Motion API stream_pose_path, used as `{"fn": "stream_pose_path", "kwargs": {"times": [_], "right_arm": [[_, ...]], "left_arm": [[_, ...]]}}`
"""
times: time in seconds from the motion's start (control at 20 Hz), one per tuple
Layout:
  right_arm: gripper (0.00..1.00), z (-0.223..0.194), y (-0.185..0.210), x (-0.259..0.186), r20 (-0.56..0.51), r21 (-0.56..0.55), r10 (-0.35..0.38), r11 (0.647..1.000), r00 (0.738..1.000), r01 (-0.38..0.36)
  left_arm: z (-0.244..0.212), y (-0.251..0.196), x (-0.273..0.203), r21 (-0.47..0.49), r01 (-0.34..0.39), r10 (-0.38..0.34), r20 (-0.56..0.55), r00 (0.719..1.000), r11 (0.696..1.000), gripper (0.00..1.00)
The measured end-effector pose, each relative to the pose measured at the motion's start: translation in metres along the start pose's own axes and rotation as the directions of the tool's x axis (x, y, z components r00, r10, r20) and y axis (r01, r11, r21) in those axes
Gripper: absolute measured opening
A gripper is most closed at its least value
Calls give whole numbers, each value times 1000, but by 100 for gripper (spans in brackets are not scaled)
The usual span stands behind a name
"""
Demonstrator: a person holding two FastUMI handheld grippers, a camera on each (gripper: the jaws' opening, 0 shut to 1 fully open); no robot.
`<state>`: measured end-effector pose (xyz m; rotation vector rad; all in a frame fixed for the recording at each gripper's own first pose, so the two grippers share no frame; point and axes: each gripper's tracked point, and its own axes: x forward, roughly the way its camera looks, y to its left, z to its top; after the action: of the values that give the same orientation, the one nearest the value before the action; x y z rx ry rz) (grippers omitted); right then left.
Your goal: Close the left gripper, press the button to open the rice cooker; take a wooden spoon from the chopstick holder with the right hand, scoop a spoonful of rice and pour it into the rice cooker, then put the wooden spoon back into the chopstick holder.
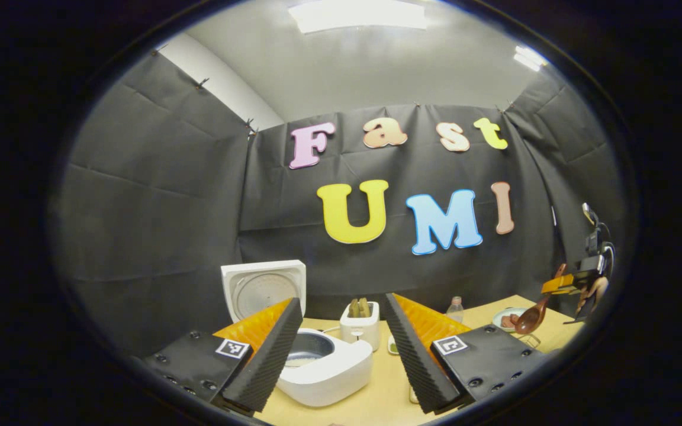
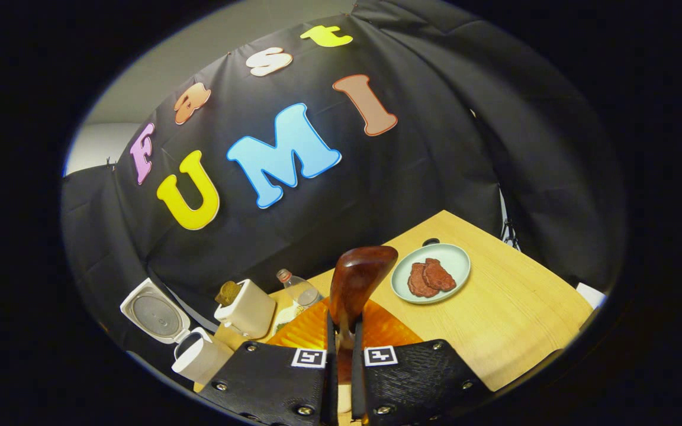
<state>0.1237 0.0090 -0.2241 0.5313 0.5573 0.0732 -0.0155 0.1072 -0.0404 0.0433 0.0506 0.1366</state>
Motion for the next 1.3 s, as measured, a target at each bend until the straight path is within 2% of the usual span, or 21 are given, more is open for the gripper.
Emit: {"fn": "stream_pose_path", "kwargs": {"times": [0.4, 0.6, 0.7, 0.75, 0.8, 0.85, 0.9, 0.95, 1.0, 1.3], "right_arm": [[10, -38, -34, 2, -69, -42, -66, 997, 995, 63], [11, -57, -37, 2, -115, -25, -58, 998, 992, 55], [15, -57, -34, -2, -113, 2, -34, 999, 993, 34], [17, -58, -38, -3, -103, -4, -44, 999, 994, 44], [40, -53, -43, -5, -85, -22, -60, 998, 995, 58], [50, -49, -47, -9, -65, -44, -79, 996, 995, 76], [66, -43, -49, -12, -45, -69, -93, 994, 995, 90], [77, -39, -53, -17, -22, -95, -117, 989, 993, 115], [98, -31, -55, -21, -1, -124, -135, 983, 991, 134], [98, 4, -42, -55, 114, -254, -163, 949, 980, 187]], "left_arm": [[3, -15, -4, 27, 19, -19, -9, 1000, 999, 96], [0, -13, -5, 37, 18, -17, -13, 1000, 999, 97], [0, -11, -5, 32, 16, -15, -14, 1000, 999, 96], [0, -10, -4, 32, 14, -14, -15, 1000, 999, 96], [0, -9, -4, 32, 12, -11, -15, 1000, 999, 97], [-1, -7, -4, 31, 9, -9, -17, 1000, 999, 97], [-1, -7, -2, 28, 7, -6, -18, 1000, 1000, 97], [-2, -6, -1, 23, 6, -5, -19, 1000, 1000, 97], [-3, -5, 1, 18, 5, -4, -20, 1000, 1000, 96], [1, 9, 20, 12, -17, 17, -10, 1000, 1000, 96]]}}
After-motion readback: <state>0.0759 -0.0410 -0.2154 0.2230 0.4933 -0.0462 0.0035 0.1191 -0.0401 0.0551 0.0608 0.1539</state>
